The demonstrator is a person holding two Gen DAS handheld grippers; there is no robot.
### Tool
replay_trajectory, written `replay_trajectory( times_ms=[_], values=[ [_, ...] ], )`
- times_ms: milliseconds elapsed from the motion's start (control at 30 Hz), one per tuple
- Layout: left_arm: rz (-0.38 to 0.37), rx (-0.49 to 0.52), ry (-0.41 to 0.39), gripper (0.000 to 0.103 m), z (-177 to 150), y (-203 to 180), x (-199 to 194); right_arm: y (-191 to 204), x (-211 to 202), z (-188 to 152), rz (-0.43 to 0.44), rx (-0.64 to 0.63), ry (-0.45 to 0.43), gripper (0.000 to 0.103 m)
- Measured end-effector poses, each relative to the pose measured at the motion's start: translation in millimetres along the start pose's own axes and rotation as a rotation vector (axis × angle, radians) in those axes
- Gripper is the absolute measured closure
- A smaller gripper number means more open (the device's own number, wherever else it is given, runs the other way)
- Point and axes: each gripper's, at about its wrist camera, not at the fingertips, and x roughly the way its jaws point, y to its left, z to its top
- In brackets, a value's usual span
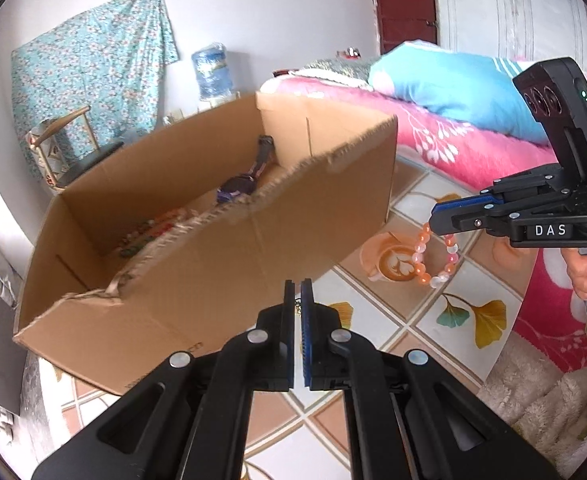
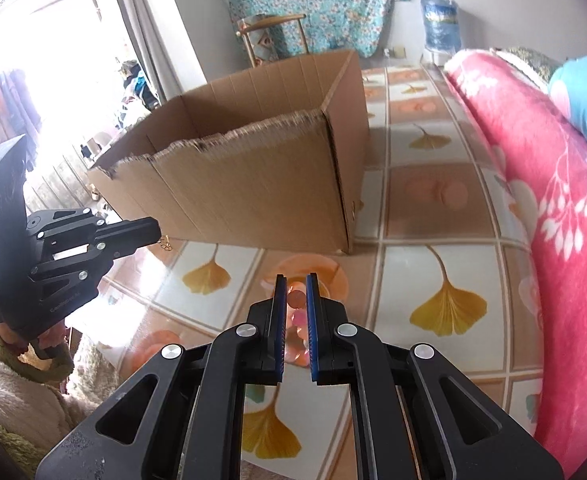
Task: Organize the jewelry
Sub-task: 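Carry the orange bracelet into the box and open the right gripper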
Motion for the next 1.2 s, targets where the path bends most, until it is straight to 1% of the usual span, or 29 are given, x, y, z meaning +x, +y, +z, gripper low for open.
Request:
replay_trajectory(
  times_ms=[233, 400, 500, 600, 700, 767, 833, 900, 1000, 1033, 1133, 1200],
  values=[
    [0.008, -0.021, -0.08, 0.101, 7.9, 7.9, -32.1, 18.7, -28.0, 14.8, -0.03, -0.062, -0.086, 0.096],
    [0.028, -0.017, -0.171, 0.101, 22.3, 13.7, -60.7, 33.9, -54.1, 33.8, -0.048, -0.128, -0.176, 0.096],
    [0.041, -0.008, -0.219, 0.101, 31.9, 21.2, -75.3, 43.6, -73.4, 52.0, -0.043, -0.179, -0.249, 0.096],
    [0.051, 0.0, -0.26, 0.101, 45.2, 31.8, -86.4, 50.9, -82.7, 68.0, -0.041, -0.223, -0.305, 0.096],
    [0.048, -0.002, -0.268, 0.101, 58.9, 47.9, -87.5, 56.2, -84.9, 89.4, -0.027, -0.268, -0.351, 0.096],
    [0.023, -0.022, -0.247, 0.101, 67.2, 60.9, -80.4, 55.9, -77.4, 101.9, -0.011, -0.281, -0.358, 0.096],
    [-0.005, -0.045, -0.206, 0.101, 74.0, 72.8, -68.3, 55.6, -67.6, 112.1, 0.008, -0.293, -0.352, 0.096],
    [-0.048, -0.081, -0.133, 0.1, 79.9, 88.5, -47.0, 53.2, -53.4, 121.6, 0.025, -0.3, -0.334, 0.096],
    [-0.102, -0.171, -0.001, 0.1, 81.6, 113.7, -5.8, 46.8, -23.0, 136.4, 0.048, -0.307, -0.292, 0.096],
    [-0.112, -0.2, 0.043, 0.1, 80.2, 122.1, 7.5, 45.6, -17.1, 138.7, 0.054, -0.308, -0.282, 0.096],
    [-0.123, -0.233, 0.146, 0.1, 76.2, 135.3, 35.9, 40.8, 4.9, 146.4, 0.069, -0.304, -0.245, 0.096],
    [-0.127, -0.239, 0.188, 0.1, 73.6, 139.6, 44.1, 37.6, 18.9, 151.2, 0.08, -0.302, -0.22, 0.096]
  ],
)
